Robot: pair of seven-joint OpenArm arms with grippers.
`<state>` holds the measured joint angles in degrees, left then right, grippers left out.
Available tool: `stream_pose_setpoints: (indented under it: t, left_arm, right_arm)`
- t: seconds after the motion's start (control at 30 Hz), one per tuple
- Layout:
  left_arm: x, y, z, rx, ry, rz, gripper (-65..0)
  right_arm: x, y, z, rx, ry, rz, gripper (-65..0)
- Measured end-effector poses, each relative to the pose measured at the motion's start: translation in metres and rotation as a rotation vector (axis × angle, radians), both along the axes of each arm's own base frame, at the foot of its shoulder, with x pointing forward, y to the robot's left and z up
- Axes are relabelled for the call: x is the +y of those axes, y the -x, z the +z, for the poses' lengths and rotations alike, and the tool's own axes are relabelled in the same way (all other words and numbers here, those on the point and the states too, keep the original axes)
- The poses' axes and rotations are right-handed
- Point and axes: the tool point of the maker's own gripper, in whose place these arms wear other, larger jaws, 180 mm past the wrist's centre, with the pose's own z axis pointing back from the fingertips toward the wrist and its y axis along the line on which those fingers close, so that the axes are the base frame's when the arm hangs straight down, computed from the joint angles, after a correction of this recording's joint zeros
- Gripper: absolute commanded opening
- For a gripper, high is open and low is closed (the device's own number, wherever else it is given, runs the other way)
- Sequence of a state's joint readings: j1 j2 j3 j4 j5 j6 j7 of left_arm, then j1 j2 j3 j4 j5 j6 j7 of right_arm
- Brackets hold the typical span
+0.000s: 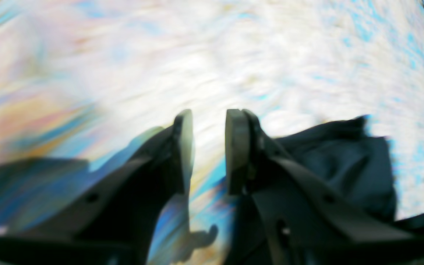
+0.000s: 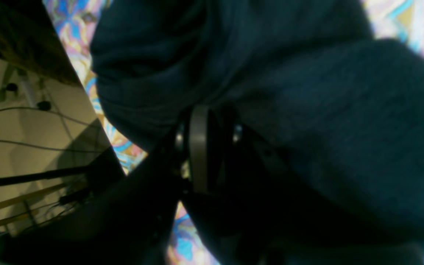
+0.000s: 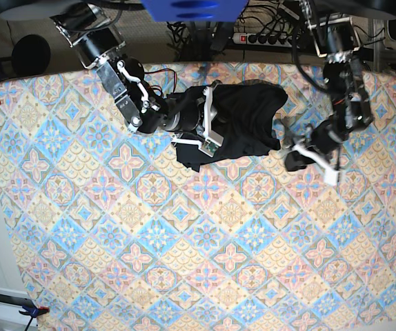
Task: Layout the t-shirt on the table in an organized manner, then fold the t-shirt properly
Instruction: 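Lift the bundle with the right gripper and grasp its end with the left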
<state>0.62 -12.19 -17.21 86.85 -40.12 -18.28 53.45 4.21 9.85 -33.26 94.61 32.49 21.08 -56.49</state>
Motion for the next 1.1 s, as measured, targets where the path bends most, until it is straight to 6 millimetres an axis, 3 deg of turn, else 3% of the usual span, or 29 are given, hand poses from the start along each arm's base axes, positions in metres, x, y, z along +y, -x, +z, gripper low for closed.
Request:
stream_pose_setpoints:
  t: [0.07, 0.2, 0.4, 0.53, 0.77, 1.0, 1.1]
  left_arm:
    - [-0.015, -0.006, -0.002, 0.010, 0.011, -0.019, -50.9]
    - [-0.024, -0.021, -0.004, 0.023, -0.002, -0.034, -54.4]
    - [-0.027, -0.041, 0.018, -0.040, 0.007, -0.040, -54.3]
    - [-0.030, -0.020, 0.036, -0.060, 0.002, -0.106, -53.7]
    - [-0.020, 0.026, 0.016, 0.045, -0.038, -0.166, -51.0]
    - [-0.018, 0.035, 0.010, 0.067, -0.030, -0.159, -35.5]
    - [-0.028, 0.038, 0.011, 0.066, 0.021, -0.164, -33.9]
  right_arm:
    - [0.000, 0.004, -0.008, 0.019, 0.016, 0.010, -57.7]
    - [0.006, 0.016, -0.013, 0.038, 0.021, 0.044, -57.7]
    - [0.010, 0.022, -0.014, 0.043, 0.023, 0.068, -57.7]
    - [0.005, 0.015, -0.012, 0.036, 0.018, 0.038, -57.7]
    - [-0.002, 0.005, -0.010, 0.026, 0.018, 0.006, -57.7]
    - [-0.002, 0.005, -0.010, 0.028, 0.019, 0.008, -57.7]
    - [-0.002, 0.005, -0.010, 0.028, 0.020, 0.008, -57.7]
